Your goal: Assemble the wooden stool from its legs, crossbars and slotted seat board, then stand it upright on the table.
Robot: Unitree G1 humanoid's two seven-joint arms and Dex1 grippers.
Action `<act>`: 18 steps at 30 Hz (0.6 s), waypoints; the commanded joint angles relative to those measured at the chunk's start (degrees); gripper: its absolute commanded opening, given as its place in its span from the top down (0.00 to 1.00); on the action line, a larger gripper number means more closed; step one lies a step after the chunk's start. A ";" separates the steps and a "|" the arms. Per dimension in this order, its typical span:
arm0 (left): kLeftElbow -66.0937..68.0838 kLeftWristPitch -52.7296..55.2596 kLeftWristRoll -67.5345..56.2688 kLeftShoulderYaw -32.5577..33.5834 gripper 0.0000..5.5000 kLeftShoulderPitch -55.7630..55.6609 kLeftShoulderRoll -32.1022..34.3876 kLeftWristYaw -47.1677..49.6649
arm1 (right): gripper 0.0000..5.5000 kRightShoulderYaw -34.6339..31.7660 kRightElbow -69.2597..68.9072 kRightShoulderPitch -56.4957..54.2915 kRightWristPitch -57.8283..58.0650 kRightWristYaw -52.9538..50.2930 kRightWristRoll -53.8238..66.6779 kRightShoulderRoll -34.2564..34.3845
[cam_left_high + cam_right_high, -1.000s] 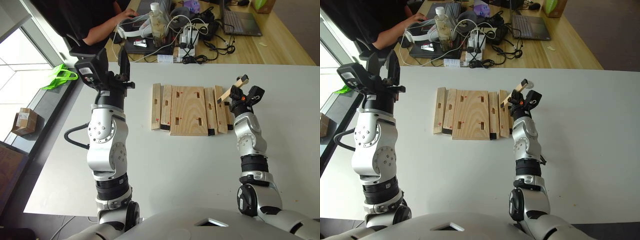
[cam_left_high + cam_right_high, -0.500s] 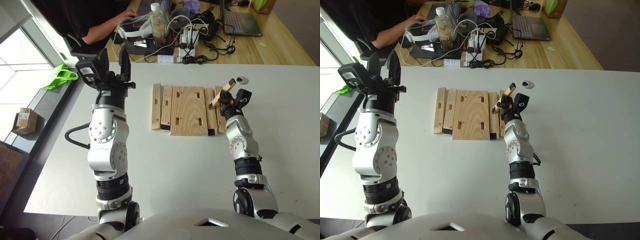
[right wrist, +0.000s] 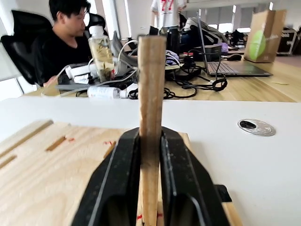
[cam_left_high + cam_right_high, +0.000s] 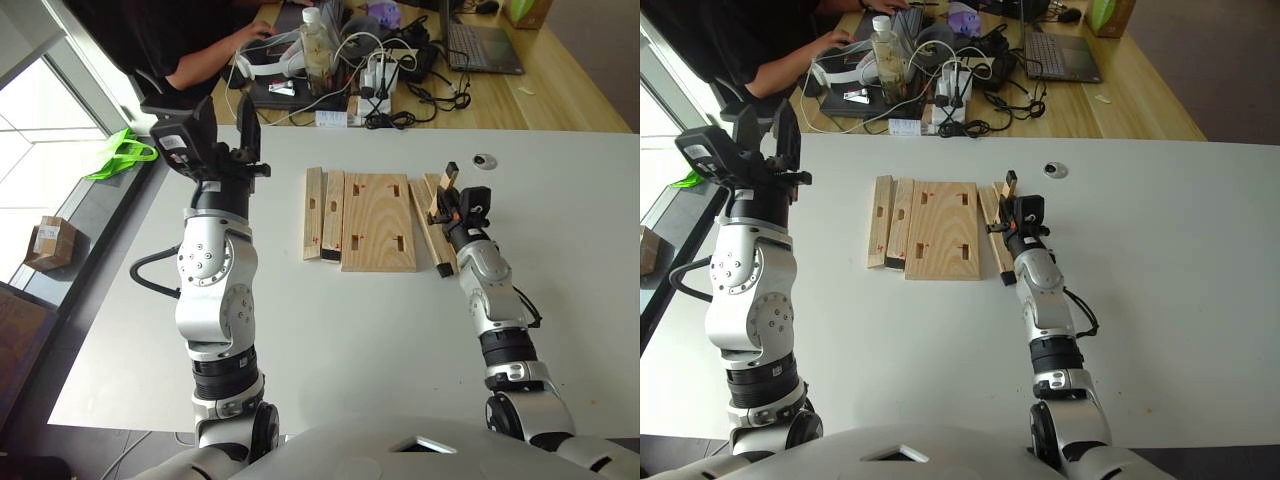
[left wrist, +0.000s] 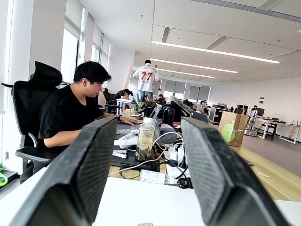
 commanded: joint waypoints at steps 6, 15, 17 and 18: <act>0.06 -0.27 0.67 0.54 0.55 -0.15 0.57 0.33 | 0.93 0.60 0.71 6.00 3.18 2.79 -0.22 -2.51; 0.23 0.09 0.38 1.33 0.55 -1.57 1.41 0.09 | 0.93 -2.47 -8.79 -1.19 2.17 2.54 6.19 -0.09; 0.24 0.14 0.38 1.44 0.55 -1.73 1.46 0.10 | 0.93 -2.59 -11.00 -2.25 2.74 2.47 6.79 0.03; 0.25 0.13 0.41 1.44 0.55 -1.76 1.44 0.10 | 0.93 -2.49 -11.40 -2.11 3.09 2.52 6.78 -0.02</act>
